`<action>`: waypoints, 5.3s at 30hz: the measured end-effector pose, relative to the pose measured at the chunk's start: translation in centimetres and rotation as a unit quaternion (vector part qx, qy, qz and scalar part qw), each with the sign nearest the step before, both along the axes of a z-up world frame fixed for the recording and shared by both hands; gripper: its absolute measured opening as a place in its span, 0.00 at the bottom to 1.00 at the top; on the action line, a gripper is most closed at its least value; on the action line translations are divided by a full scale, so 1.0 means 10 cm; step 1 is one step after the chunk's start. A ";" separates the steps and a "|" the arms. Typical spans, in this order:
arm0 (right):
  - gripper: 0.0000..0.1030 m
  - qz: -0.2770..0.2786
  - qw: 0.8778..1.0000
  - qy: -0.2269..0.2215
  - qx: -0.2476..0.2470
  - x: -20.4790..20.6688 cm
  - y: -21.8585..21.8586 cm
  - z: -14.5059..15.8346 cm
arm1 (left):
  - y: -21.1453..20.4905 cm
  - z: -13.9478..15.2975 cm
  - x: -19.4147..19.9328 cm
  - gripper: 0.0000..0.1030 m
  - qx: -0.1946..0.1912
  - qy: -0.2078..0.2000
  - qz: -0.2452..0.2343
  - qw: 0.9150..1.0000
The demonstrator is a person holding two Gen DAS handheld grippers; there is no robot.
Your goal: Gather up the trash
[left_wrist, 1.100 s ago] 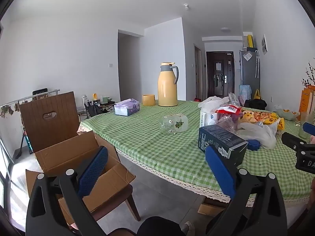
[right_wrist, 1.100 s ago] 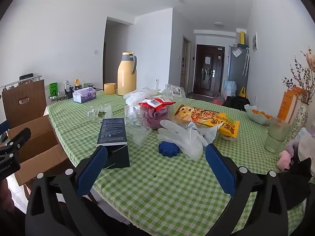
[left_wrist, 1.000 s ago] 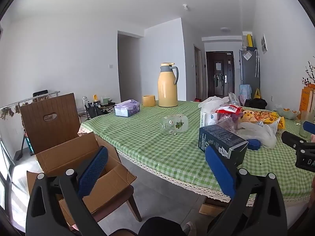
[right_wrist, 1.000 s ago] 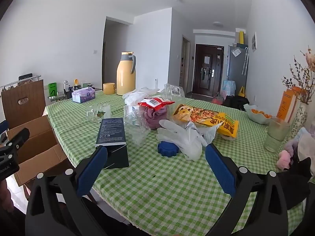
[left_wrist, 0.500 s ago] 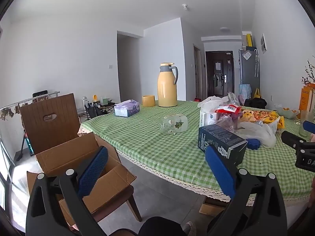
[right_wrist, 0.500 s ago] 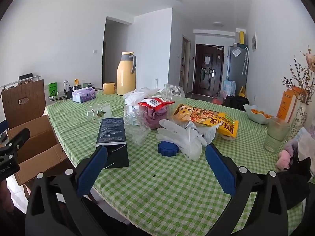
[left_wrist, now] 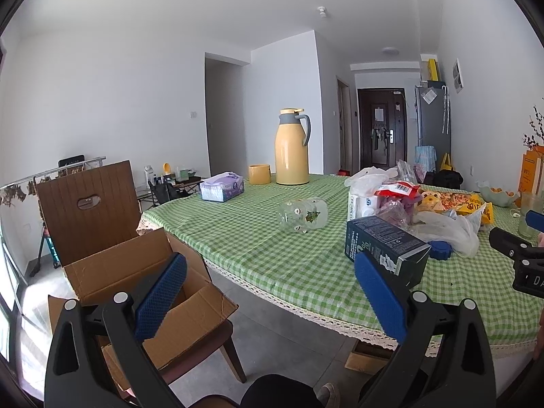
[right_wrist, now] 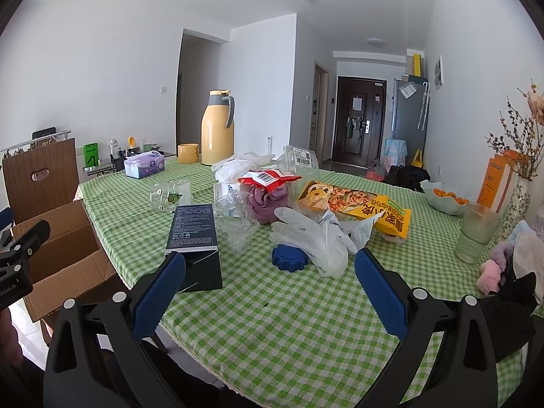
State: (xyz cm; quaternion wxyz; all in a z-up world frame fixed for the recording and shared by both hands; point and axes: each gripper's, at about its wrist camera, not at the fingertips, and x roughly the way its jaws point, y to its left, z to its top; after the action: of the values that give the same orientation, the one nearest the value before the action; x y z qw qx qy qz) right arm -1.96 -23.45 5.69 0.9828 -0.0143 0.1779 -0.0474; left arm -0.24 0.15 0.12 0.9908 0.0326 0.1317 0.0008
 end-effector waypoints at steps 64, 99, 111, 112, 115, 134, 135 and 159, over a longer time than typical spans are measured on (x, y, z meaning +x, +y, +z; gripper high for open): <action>0.93 -0.005 1.000 0.004 -0.005 0.06 -0.03 -0.03 | 0.00 -0.02 0.05 0.93 0.007 0.005 0.012 1.000; 0.93 0.048 0.979 0.155 0.125 1.34 -1.20 -0.25 | -1.16 -0.42 1.80 0.83 -0.015 0.228 -0.138 0.964; 0.05 0.023 0.968 0.221 0.112 1.56 -1.11 -0.30 | -0.86 0.01 1.66 0.56 -0.053 0.168 -0.116 0.977; 0.04 0.027 0.972 0.205 0.110 1.53 -1.07 -0.20 | -0.83 0.05 1.64 0.56 -0.053 0.161 -0.113 0.979; 0.03 0.032 0.981 0.165 0.095 1.42 -0.98 0.05 | -0.71 0.23 1.59 0.56 -0.060 0.137 -0.106 0.983; 0.03 0.276 0.953 0.118 0.035 2.21 1.39 0.54 | 1.76 0.15 1.45 0.57 -0.098 0.168 0.155 0.969; 0.03 0.292 0.948 0.122 0.032 2.23 1.55 0.53 | 1.96 0.09 1.42 0.57 -0.114 0.185 0.171 0.961; 0.04 0.503 0.792 0.342 -0.059 2.83 4.83 -1.12 | 3.56 -0.99 1.53 0.83 -0.232 0.360 0.277 0.860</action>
State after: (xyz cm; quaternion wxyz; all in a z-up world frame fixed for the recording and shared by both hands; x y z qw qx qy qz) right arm 26.38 24.87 -5.49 0.7403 -0.1751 0.4671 0.4507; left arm 15.09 35.77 -9.77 0.8120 -0.2377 0.4796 0.2326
